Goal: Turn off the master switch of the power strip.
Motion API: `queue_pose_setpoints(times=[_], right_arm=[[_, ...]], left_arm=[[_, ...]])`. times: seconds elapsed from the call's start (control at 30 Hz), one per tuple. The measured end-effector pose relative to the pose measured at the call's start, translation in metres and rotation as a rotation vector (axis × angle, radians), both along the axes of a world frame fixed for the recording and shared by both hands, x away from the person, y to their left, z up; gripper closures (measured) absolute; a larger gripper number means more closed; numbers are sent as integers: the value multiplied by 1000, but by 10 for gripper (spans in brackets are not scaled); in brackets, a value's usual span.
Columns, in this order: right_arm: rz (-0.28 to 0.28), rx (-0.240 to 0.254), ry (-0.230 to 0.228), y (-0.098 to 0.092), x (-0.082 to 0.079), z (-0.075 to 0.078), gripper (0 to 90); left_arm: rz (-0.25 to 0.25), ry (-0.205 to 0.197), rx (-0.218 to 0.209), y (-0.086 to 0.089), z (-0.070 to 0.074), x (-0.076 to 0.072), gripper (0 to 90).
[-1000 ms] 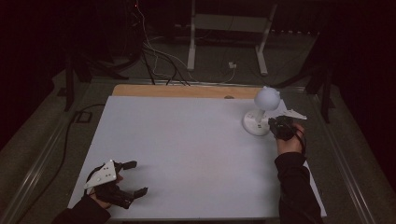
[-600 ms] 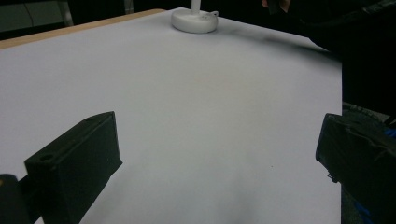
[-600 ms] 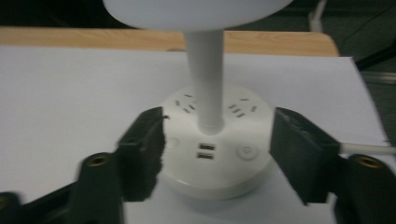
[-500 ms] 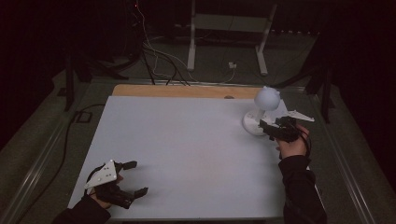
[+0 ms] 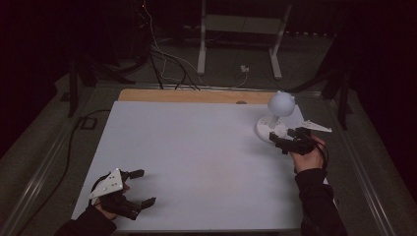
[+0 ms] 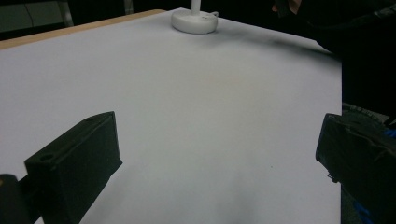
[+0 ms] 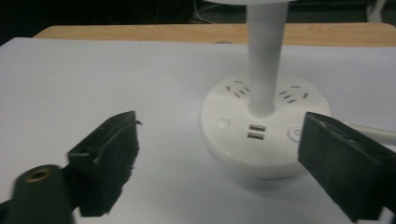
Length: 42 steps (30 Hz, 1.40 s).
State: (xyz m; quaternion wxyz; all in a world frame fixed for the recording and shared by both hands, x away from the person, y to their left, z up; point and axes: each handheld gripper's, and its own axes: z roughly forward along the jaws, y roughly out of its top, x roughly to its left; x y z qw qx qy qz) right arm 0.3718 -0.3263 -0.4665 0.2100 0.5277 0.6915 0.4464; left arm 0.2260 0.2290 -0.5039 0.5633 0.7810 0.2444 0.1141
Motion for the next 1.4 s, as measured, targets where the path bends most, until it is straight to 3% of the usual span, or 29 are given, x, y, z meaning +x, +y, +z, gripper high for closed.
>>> queue_pose_setpoints(times=[0.03,0.47,0.8,1.07,1.27,1.4], right_arm=[[10,-2,-15,1,-1,-1,14],[87,4,-70,11,-21,4,14],[170,8,-71,25,-42,7,14],[254,-33,-57,37,-57,-10,14],[289,-27,-48,38,-66,-21,14],[325,-50,-39,41,-74,-28,14]], left_arm=[[1,-1,0,0,0,0,3],[-1,1,1,0,0,-1,3],[-4,2,0,0,0,-1,3],[-6,1,3,0,0,-1,3],[-8,1,3,0,0,-1,3],[-7,0,2,0,1,-1,3]])
